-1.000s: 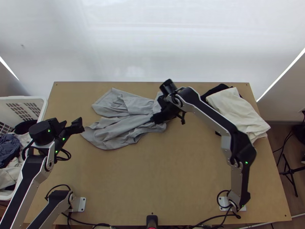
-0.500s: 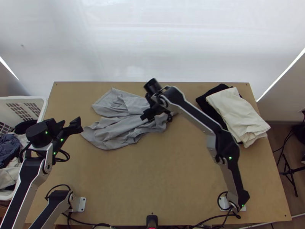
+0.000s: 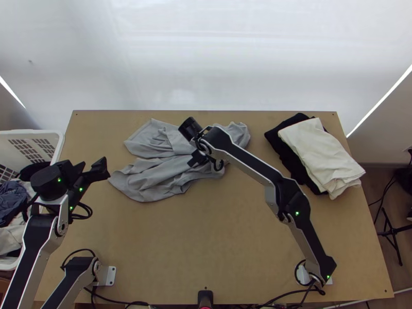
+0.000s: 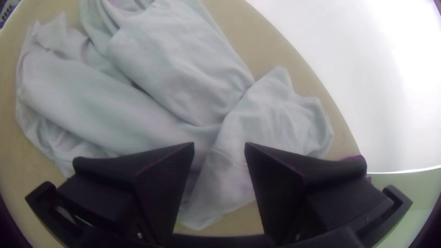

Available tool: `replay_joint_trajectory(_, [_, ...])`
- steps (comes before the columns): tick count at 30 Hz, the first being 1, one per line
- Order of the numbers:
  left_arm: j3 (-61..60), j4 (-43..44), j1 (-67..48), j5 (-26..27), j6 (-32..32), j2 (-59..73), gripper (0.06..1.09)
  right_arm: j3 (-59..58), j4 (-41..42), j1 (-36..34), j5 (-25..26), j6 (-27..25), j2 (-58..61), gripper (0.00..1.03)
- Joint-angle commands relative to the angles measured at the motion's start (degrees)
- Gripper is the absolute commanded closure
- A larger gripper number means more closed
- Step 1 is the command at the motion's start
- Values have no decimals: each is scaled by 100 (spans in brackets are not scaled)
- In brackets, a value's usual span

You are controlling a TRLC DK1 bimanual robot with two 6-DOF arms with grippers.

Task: Fold the t-shirt

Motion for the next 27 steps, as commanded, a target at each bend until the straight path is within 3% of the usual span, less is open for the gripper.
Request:
replay_joint_trajectory(1, [48,-18,24,-13,23,-46,10,82,6,72,351,-62,185,50])
replay_joint_trajectory(9, [65,-62,68,-22,23,-81,10,135,6,2,395,-36,335,52])
replay_joint_trajectory(13, [65,-62,68,-13,23,-81,10,214,50,-69,351,-36,396,80])
replay_joint_trajectory(14, [65,-53,68,-13,23,-81,10,223,50,-113,255,-18,414,83])
replay_joint_trajectory(16, [48,-53,68,-13,23,-72,10,232,85,-227,26,8,396,100])
replay_joint_trajectory(24, [83,-53,130,-13,23,-63,10,74,85,-596,-431,324,18,100])
replay_joint_trajectory(27, [144,-53,139,-13,23,-46,10,-269,269,-754,-1055,500,-667,100])
